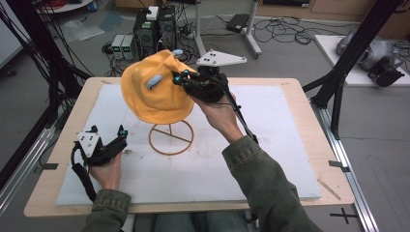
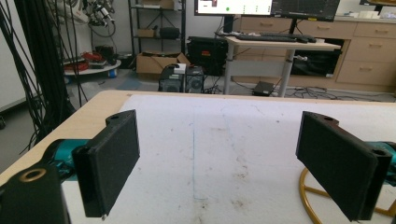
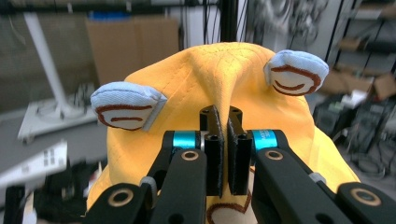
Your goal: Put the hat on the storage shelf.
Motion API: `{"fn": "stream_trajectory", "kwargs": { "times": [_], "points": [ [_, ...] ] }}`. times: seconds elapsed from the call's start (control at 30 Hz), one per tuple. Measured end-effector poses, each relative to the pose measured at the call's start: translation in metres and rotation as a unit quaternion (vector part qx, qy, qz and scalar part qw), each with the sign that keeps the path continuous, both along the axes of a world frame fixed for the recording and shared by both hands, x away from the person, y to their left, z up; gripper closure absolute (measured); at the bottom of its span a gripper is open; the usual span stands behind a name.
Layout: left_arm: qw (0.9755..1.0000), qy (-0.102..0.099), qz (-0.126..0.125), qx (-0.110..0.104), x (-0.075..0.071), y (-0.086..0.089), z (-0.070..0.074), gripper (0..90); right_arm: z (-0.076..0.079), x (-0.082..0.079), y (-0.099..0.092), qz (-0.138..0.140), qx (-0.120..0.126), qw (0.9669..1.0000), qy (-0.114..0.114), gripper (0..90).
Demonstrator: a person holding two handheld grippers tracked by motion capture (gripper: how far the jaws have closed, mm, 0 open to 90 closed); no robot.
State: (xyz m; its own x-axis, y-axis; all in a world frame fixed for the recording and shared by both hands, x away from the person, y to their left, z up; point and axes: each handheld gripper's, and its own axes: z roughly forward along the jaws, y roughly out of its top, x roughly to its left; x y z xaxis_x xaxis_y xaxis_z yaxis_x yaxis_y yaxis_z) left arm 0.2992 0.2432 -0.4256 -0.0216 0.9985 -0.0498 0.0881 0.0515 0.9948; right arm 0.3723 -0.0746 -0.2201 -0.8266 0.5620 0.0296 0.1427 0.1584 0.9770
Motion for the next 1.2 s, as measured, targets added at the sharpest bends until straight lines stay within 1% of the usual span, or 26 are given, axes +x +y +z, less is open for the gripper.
{"fn": "stream_trajectory", "kwargs": {
  "times": [0.17, 0.3, 0.47, 0.53, 0.67, 0.8, 0.87, 0.9, 0.97, 1.0, 1.1, 1.2],
  "points": [
    [1.0, 0.0, 0.0, 0.001, 0.0, 0.0, 0.0, 13.8, -0.006, 0.005, 0.005, 0.008, -0.033, 0.9989, 0.033, 88.2],
    [1.0, -0.001, 0.0, 0.001, 0.0, 0.0, 0.0, 13.8, -0.01, 0.007, 0.01, 0.006, -0.05, 0.998, 0.038, 87.4],
    [1.0, -0.001, 0.0, 0.001, 0.0, 0.0, 0.0, 13.8, -0.012, 0.01, 0.011, 0.008, -0.056, 0.9973, 0.047, 86.8],
    [1.0, 0.0, -0.001, 0.003, 0.001, 0.0, 0.0, 13.8, -0.013, 0.011, 0.011, 0.006, -0.056, 0.9974, 0.046, 86.8],
    [1.0, -0.001, -0.001, 0.002, 0.001, 0.0, 0.0, 13.8, -0.015, 0.013, 0.008, 0.009, -0.051, 0.9971, 0.056, 86.8],
    [1.0, -0.001, 0.0, 0.002, 0.001, 0.0, 0.0, 13.8, -0.017, 0.016, 0.006, 0.009, -0.04, 0.997, 0.066, 86.8],
    [1.0, -0.001, -0.001, 0.002, 0.001, 0.0, 0.0, 13.8, -0.018, 0.018, 0.005, 0.01, -0.038, 0.9968, 0.069, 85.3],
    [1.0, -0.001, 0.0, 0.002, 0.001, 0.0, 0.0, 13.8, -0.019, 0.018, 0.005, 0.01, -0.039, 0.9968, 0.069, 80.8],
    [1.0, -0.001, 0.0, 0.002, 0.001, 0.0, 0.0, 13.8, -0.019, 0.019, 0.004, 0.023, -0.037, 0.9961, 0.077, 57.9],
    [1.0, -0.001, -0.001, 0.002, 0.001, 0.0, 0.0, 13.8, -0.018, 0.02, 0.004, 0.027, -0.037, 0.996, 0.077, 50.4],
    [1.0, -0.001, -0.002, 0.003, 0.001, -0.001, 0.0, 13.8, -0.018, 0.019, 0.004, 0.022, -0.04, 0.9964, 0.072, 36.0],
    [1.0, -0.001, -0.001, 0.003, 0.001, -0.001, 0.0, 13.8, -0.017, 0.019, 0.001, 0.01, -0.035, 0.9973, 0.063, 23.7]
  ]
}}
